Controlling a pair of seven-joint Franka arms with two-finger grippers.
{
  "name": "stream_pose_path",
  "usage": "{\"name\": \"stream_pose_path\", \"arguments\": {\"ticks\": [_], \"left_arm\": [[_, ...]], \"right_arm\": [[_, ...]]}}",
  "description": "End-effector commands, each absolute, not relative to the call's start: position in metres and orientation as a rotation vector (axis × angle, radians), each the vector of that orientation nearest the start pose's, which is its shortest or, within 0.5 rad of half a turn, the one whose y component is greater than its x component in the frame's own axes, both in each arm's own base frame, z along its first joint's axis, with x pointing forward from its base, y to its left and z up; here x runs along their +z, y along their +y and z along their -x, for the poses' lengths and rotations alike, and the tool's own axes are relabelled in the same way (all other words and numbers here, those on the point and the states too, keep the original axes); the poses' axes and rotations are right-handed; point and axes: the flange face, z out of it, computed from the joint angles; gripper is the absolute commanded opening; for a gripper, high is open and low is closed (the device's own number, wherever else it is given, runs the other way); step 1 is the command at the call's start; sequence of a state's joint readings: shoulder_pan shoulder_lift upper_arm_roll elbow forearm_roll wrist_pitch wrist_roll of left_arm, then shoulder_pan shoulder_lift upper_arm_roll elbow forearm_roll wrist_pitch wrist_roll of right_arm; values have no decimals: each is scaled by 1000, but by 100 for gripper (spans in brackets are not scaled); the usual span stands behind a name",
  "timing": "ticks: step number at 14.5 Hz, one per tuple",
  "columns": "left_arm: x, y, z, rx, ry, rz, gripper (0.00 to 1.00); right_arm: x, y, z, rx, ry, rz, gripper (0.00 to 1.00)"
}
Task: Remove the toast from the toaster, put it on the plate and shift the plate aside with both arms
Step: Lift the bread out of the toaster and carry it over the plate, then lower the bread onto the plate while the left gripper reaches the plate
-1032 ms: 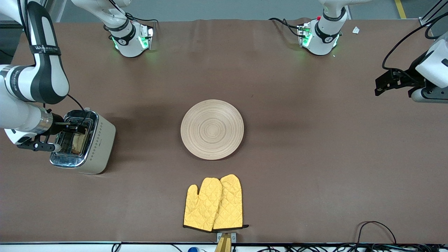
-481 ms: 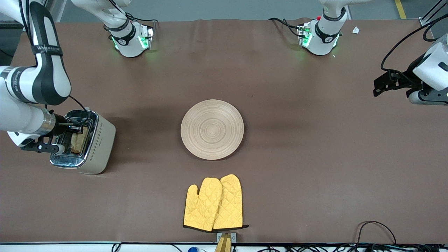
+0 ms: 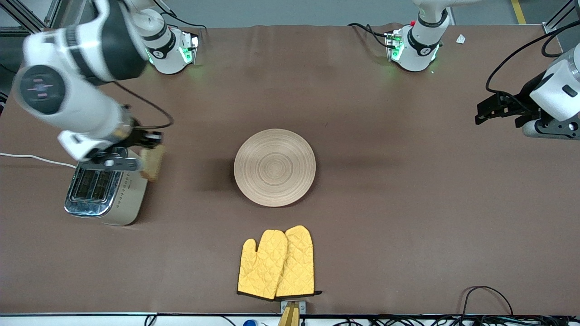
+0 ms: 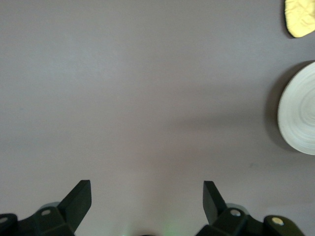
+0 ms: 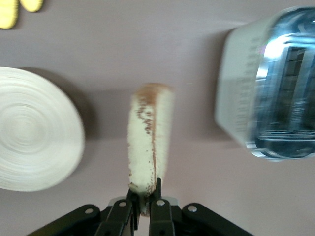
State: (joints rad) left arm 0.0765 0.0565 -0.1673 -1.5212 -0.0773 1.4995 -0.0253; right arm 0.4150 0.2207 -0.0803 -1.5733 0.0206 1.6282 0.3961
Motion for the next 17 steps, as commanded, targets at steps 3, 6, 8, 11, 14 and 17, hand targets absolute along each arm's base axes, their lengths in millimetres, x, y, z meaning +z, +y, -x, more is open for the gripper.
{"name": "stream_pose_path", "arguments": {"ticks": [3, 6, 8, 11, 14, 17], "left_arm": [[569, -32, -570, 271, -5, 3339, 100], [537, -22, -580, 340, -52, 3439, 100], [512, -26, -586, 309, 41, 3502, 100], [456, -29, -606, 383, 182, 3652, 100], [403, -27, -625, 347, 345, 3837, 100], [351, -29, -640, 213, 483, 4014, 100]], "right_arm": [[426, 332, -522, 139, 220, 3102, 0], [402, 393, -498, 122, 306, 3010, 0], [393, 414, -498, 105, 347, 2919, 0], [352, 449, -490, 83, 349, 2866, 0], [310, 445, -500, 68, 302, 2892, 0], [286, 416, -525, 72, 193, 2895, 2]]}}
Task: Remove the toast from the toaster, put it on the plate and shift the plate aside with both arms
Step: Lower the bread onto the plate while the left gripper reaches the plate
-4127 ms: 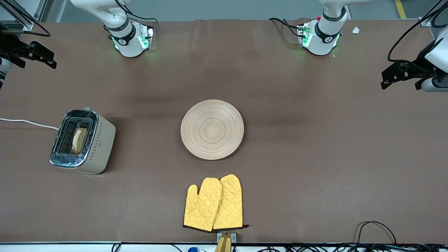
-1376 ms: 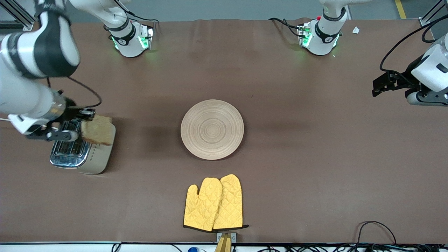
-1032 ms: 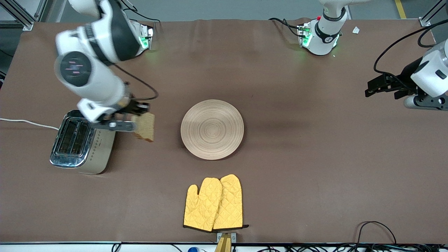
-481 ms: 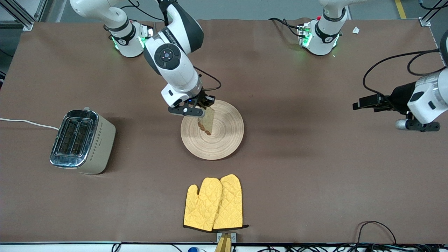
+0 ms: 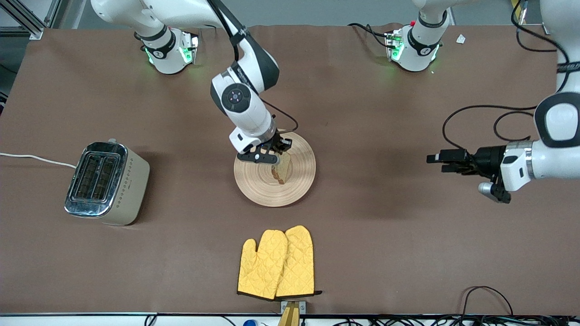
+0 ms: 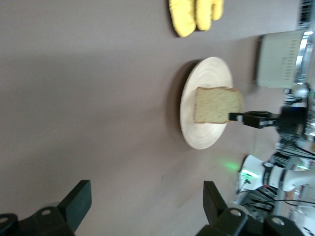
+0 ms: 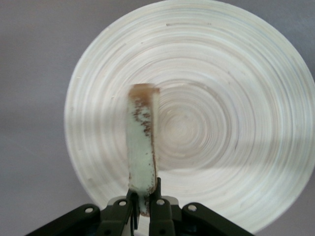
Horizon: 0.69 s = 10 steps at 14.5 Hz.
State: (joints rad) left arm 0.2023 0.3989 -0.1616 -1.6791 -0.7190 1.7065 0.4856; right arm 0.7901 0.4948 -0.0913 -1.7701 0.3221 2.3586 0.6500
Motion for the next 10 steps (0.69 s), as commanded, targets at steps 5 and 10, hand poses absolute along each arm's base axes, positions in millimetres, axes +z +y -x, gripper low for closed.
{"name": "stream_pose_path", "arguments": {"ticks": [5, 10], "left_arm": [[252, -68, -641, -52, -334, -1953, 94], [181, -147, -600, 46, -272, -1780, 85]], "right_arm": [[281, 375, -547, 141, 95, 2885, 100], [308, 319, -564, 272, 142, 2892, 100]]}}
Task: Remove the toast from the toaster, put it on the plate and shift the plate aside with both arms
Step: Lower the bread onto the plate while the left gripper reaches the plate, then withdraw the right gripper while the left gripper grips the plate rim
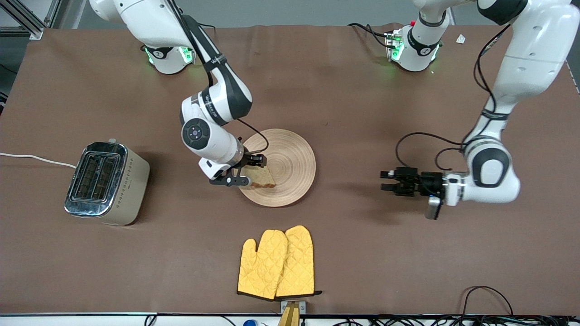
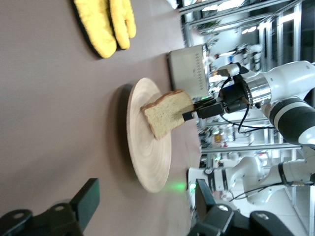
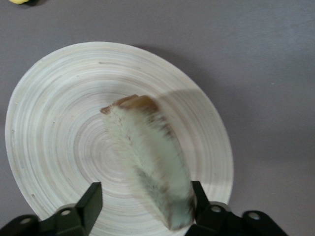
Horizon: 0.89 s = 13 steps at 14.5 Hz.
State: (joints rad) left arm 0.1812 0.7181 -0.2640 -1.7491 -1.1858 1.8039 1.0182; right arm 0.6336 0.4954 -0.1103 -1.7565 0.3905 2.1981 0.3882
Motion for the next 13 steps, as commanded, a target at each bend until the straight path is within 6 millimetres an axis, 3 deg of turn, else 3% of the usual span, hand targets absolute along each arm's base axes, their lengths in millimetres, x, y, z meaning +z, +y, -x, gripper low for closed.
{"name": "stream_pose_path", "arguments": {"ticks": [1, 3, 7, 10, 13], "left_arm": [[175, -161, -592, 37, -249, -1780, 85], [163, -177, -578, 18, -209, -1788, 86], [149, -206, -563, 4, -167, -1823, 81], [142, -234, -551, 7, -132, -1863, 76], [132, -259, -541, 9, -84, -1887, 73]], "right_arm": [[309, 298, -570, 311, 148, 2890, 100], [309, 250, -585, 364, 121, 2878, 100], [359, 214, -583, 377, 68, 2911, 100], [431, 162, -582, 253, 47, 3021, 100], [515, 100, -563, 137, 53, 2998, 100]]}}
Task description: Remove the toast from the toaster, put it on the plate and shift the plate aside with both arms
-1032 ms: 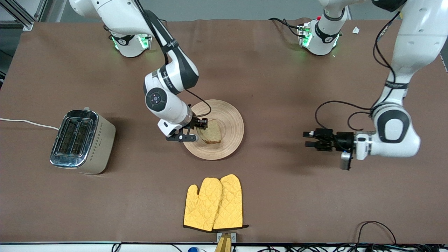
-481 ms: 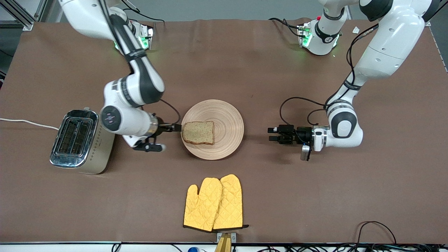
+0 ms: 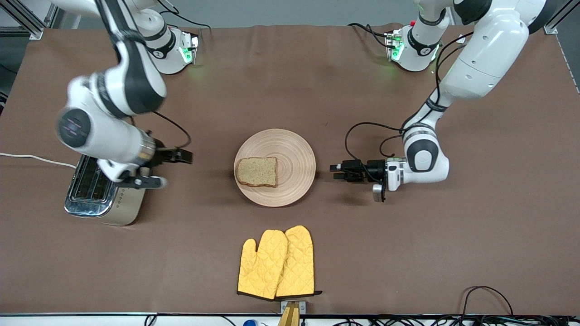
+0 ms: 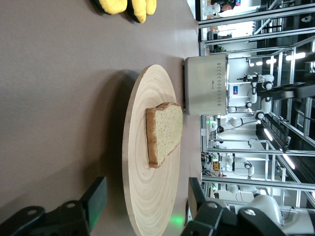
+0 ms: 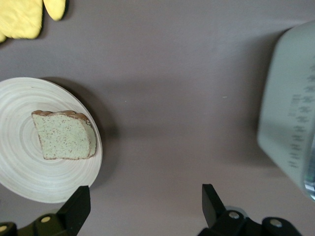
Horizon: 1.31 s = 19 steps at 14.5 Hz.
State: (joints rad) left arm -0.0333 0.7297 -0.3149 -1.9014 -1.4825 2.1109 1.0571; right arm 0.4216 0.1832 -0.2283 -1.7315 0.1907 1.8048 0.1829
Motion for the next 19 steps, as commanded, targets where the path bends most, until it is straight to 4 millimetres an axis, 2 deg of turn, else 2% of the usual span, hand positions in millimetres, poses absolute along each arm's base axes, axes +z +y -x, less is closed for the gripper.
{"name": "stream_pose_path", "arguments": {"ticks": [1, 4, 5, 8, 10, 11, 14, 16, 19], "left_arm": [[130, -268, -537, 10, -73, -1897, 71], [114, -283, -526, -9, -65, -1933, 67], [111, -282, -525, -12, -61, -1941, 66], [104, -292, -517, -35, -73, -1944, 59], [103, -297, -515, -39, -76, -1944, 56], [102, -298, -514, -44, -75, -1943, 55], [98, -302, -510, -52, -81, -1951, 48], [98, -303, -510, -51, -78, -1951, 42], [100, -304, -513, -44, -79, -1949, 25]], "right_arm": [[534, 82, -555, 128, 72, 3002, 100], [586, 47, -525, 77, 16, 3107, 100], [600, 37, -515, 64, 3, 3125, 100], [635, 7, -491, 13, 14, 3201, 100], [652, -7, -479, 20, -75, 3256, 100], [655, -20, -472, 41, -45, 3251, 100], [655, -31, -470, 64, -6, 3251, 100], [658, -24, -473, 59, -20, 3252, 100], [660, -20, -477, 51, -25, 3248, 100]]}}
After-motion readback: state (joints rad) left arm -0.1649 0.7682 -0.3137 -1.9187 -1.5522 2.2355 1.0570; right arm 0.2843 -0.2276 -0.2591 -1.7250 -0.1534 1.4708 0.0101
